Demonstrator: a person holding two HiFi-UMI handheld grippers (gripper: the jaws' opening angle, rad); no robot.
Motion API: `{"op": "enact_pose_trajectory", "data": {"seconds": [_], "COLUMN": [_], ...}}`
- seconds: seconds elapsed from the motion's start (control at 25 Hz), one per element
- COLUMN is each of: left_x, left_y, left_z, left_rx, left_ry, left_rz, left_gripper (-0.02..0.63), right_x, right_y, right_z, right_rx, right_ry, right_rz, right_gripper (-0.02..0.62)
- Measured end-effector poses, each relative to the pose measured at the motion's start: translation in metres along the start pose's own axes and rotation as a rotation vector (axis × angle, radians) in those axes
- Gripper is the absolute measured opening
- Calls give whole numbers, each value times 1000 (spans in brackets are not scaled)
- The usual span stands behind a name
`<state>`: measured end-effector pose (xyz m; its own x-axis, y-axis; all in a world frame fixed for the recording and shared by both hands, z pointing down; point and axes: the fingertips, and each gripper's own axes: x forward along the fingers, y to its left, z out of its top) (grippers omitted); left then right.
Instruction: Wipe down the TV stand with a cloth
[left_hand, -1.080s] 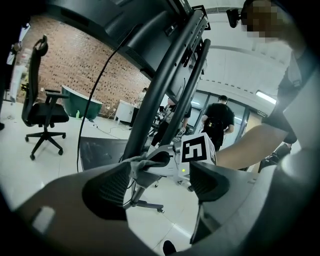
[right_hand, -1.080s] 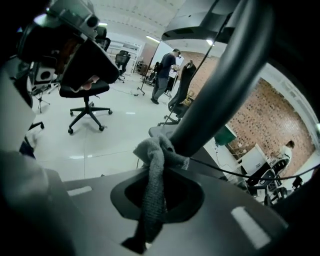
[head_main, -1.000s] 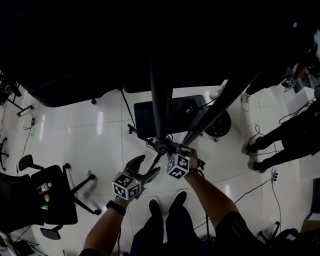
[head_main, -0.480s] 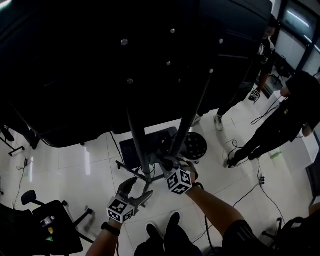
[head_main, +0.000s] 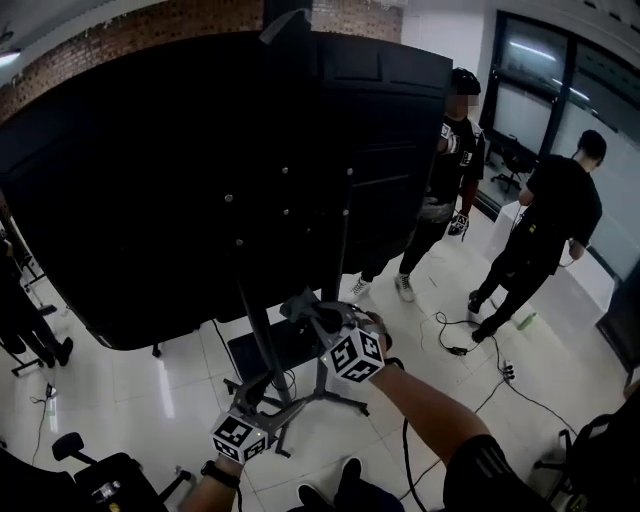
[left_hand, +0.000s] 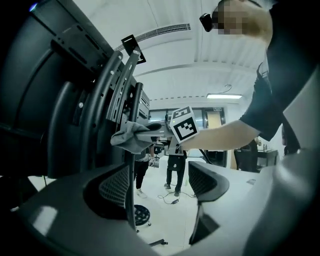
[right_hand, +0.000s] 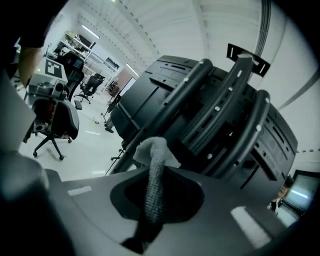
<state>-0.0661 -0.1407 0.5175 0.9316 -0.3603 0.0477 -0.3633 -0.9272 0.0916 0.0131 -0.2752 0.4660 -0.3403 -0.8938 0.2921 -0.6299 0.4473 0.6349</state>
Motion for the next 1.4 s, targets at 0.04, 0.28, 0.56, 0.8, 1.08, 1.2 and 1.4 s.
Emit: {"op": "enact_pose_trajectory", "data": {"seconds": [0.04,0.28,0.56,0.8,1.08,1.2,1.4], "left_x": [1,2,21,49,78,92,107], "left_y": [-3,-12,-22,-35,-48,-49,-42], "left_z": [9,57,110,145,174,194,217], "left_rx": [9,34,84,121,136,133,149], "left_ry": [-1,-43,-94,-135,-167,-185,-210], "left_rz": [-4,-8,1,17,52,70,94], "left_gripper": [393,383,383,383,382,379,377], "right_x": [-9,-52,-84,-105,-128,-134,-133], "right_y": [-10,-61,-128,-176,-223,-245,-270], "right_z": [9,59,102,126,140,143,143], "right_rx": [2,-32,-69,-121,-183,-205,-222], "right_ry": [-10,-80,-173,-236,-286,-296,-304], "right_rz": [-12,-74,-140,-166,-191,-197,-199], "right_gripper": [17,17,17,17,17,17,17]}}
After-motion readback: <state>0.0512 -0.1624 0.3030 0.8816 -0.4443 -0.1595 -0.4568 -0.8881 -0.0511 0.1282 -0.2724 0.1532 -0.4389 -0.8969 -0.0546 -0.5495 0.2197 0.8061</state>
